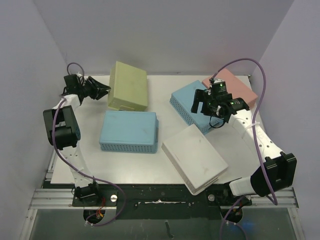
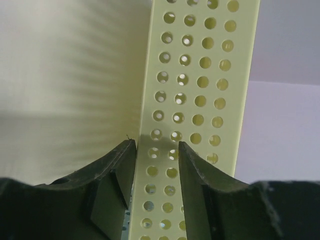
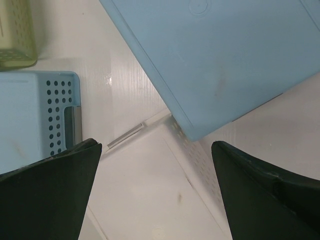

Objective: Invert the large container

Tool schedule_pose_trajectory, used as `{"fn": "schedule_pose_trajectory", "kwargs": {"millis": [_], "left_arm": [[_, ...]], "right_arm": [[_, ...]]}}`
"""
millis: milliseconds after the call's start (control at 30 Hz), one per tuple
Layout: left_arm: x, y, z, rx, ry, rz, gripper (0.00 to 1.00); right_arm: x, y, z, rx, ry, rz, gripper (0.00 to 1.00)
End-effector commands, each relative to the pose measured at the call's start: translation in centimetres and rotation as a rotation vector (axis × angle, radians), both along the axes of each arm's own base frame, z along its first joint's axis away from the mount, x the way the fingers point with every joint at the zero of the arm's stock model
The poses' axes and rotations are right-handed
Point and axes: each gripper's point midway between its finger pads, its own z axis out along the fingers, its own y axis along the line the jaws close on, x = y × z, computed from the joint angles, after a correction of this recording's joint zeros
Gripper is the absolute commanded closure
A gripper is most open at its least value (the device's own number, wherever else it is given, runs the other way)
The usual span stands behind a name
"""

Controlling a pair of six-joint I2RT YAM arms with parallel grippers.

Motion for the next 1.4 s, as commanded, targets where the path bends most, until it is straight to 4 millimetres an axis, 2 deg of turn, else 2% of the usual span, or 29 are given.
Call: {"fn": "schedule_pose_trajectory", "kwargs": {"millis": [0,133,267,367,433,533,733,800,900,967,1100,1233,1367], "left_arm": [[0.0,3.1,5.4,0.368,-0.075,0.013,0.61],[-0.7,3.0,8.7,0.59,-0.098,0.021,0.55],[-2.4,1.8,10.9,0.769,-0.11,0.009,0.51],[-4.3,0.9,11.7,0.803,-0.111,0.014,0.51],[-5.7,-0.6,12.1,0.738,-0.126,-0.006,0.51],[-8.4,-3.2,11.8,0.654,-0.151,-0.077,0.5],[-13.5,-7.8,10.9,0.7,-0.192,-0.22,0.5],[-14.5,-8.1,10.9,0.735,-0.196,-0.217,0.51],[-15.0,-7.0,11.4,0.786,-0.18,-0.142,0.51],[-15.2,-6.5,12.0,0.793,-0.186,-0.106,0.51],[-14.9,-6.3,14.0,0.784,-0.251,-0.05,0.51],[-14.5,-4.9,15.4,0.809,-0.271,0.059,0.51],[-14.3,-4.7,15.5,0.814,-0.278,0.065,0.51]], "right_arm": [[1.4,-0.4,2.2,0.012,-0.089,-0.013,0.0],[1.6,-0.7,2.6,0.004,-0.1,-0.016,0.01],[1.7,-1.1,3.0,-0.004,-0.111,-0.022,0.01],[1.5,-1.5,3.1,-0.018,-0.112,-0.025,0.01],[1.3,-2.3,3.2,-0.042,-0.113,-0.042,0.01],[1.2,-4.7,3.9,-0.108,-0.126,-0.105,0.01],[0.5,-10.6,5.6,-0.231,-0.148,-0.269,0.02],[0.2,-12.4,6.1,-0.259,-0.153,-0.335,0.02],[-0.4,-14.7,6.7,-0.295,-0.147,-0.442,0.02],[-0.3,-14.7,6.9,-0.262,-0.153,-0.442,0.02],[0.3,-12.6,6.4,-0.162,-0.163,-0.358,0.02],[0.5,-12.1,6.0,-0.134,-0.155,-0.356,0.02],[0.6,-11.8,6.1,-0.122,-0.16,-0.341,0.02]]}}
